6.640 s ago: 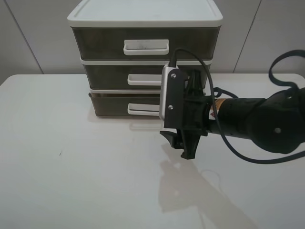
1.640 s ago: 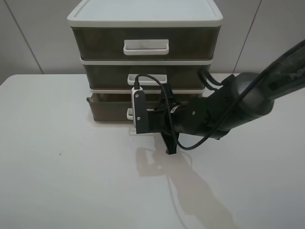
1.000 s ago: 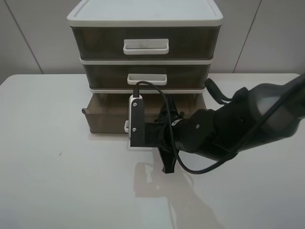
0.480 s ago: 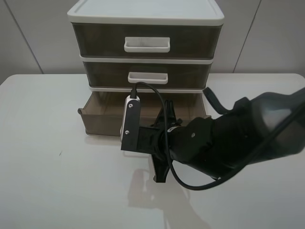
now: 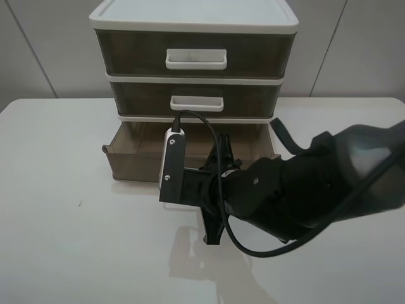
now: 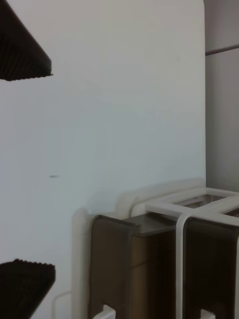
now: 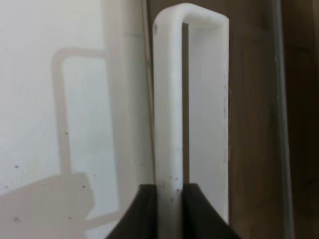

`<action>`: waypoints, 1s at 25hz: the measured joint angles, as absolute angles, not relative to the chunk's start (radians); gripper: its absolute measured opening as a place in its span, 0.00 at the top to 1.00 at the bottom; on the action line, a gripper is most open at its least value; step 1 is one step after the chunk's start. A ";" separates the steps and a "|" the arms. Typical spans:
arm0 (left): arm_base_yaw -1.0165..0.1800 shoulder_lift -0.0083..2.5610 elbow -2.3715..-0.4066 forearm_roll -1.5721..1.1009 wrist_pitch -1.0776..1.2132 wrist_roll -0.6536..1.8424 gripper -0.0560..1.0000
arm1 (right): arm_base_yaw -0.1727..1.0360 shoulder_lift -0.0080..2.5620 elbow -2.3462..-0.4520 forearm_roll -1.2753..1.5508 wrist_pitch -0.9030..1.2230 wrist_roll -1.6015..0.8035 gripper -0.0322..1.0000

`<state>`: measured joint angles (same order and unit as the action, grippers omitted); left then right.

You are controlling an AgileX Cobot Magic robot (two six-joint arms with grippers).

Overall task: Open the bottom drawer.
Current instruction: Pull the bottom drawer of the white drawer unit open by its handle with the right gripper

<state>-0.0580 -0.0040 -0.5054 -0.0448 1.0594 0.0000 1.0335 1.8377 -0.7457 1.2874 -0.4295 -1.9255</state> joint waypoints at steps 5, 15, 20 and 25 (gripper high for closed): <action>-0.058 -0.004 -0.505 -0.045 1.059 0.000 0.24 | 1.033 1.838 -0.746 1.287 -0.418 -1.927 0.86; -0.058 -0.004 -0.505 -0.045 1.059 0.000 0.24 | 1.068 1.838 -0.746 1.303 -0.412 -1.922 0.86; -0.058 -0.004 -0.505 -0.045 1.059 0.000 0.24 | 1.068 1.838 -0.746 1.304 -0.411 -1.922 0.86; -0.058 -0.004 -0.505 -0.045 1.059 0.000 0.24 | 1.071 1.838 -0.746 1.305 -0.412 -1.922 0.86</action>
<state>-0.0580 -0.0040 -0.5054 -0.0448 1.0594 0.0000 1.0714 1.8377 -0.7457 1.3049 -0.4120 -1.9224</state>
